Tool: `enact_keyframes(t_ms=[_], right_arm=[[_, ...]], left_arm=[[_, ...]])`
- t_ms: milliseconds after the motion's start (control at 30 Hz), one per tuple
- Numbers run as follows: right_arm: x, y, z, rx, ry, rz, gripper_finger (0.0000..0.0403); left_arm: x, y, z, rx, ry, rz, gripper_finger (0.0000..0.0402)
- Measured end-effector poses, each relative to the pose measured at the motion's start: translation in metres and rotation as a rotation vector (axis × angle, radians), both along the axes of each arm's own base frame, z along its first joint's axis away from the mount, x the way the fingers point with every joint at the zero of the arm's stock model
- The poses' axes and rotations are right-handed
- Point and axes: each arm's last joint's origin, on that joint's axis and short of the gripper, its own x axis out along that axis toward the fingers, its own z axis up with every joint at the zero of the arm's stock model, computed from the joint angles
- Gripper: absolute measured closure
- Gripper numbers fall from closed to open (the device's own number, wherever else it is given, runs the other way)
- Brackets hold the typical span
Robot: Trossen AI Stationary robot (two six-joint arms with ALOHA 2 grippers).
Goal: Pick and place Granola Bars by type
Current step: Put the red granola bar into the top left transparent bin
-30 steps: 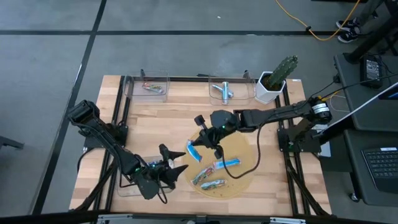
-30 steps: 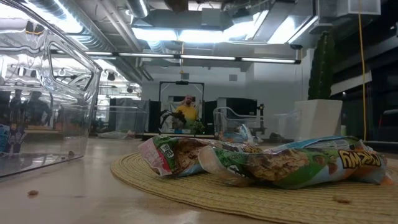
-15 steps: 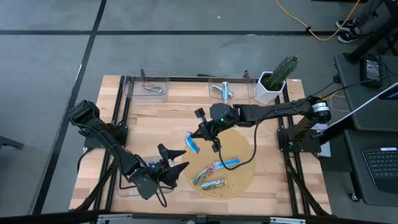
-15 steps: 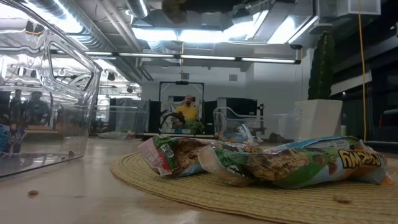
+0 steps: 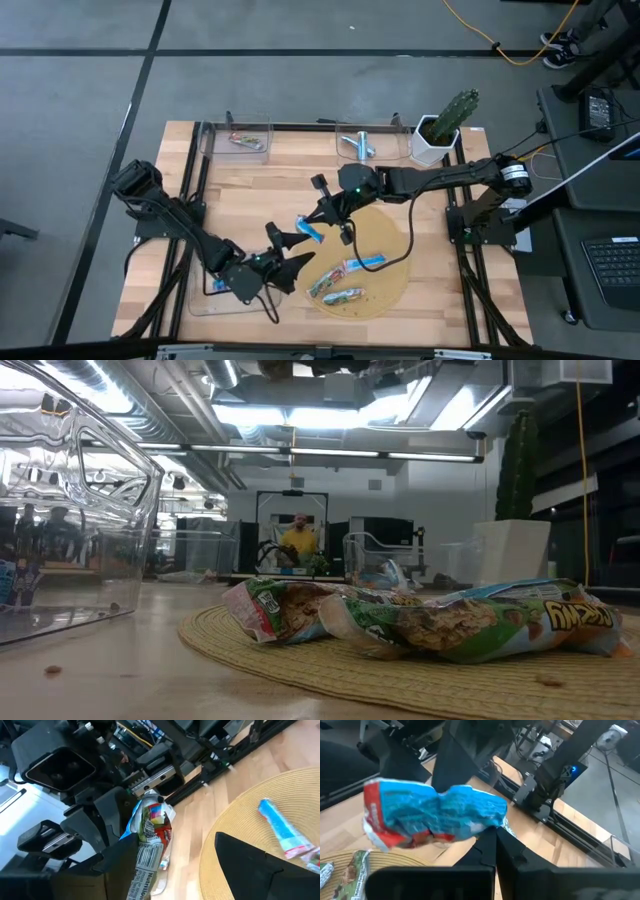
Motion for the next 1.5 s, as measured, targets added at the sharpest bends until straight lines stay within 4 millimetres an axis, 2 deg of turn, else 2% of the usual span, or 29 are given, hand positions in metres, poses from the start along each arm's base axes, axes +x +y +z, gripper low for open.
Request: enact_keyframes(t_ms=[433,967,1100,1433,1500], right_arm=[[0.0,-0.001,-0.001,0.003,0.009,0.001,0.04],[0.0,-0.001,0.0,0.004,-0.004,0.001,0.04],[0.0,-0.001,0.001,0.006,-0.005,0.005,0.04],[0.002,-0.001,0.01,0.033,-0.023,0.016,0.04],[0.002,-0.001,0.01,0.032,-0.024,0.016,0.04]], left_arm=[[0.003,0.0,0.016,0.104,-0.045,0.025,0.0144],[0.006,0.004,0.015,0.097,-0.037,0.011,0.0152],[0.006,0.005,0.013,0.087,-0.034,0.024,0.0191],[0.007,0.008,0.012,0.079,-0.035,0.061,0.0369],[0.007,0.008,0.012,0.079,-0.035,0.062,0.039]])
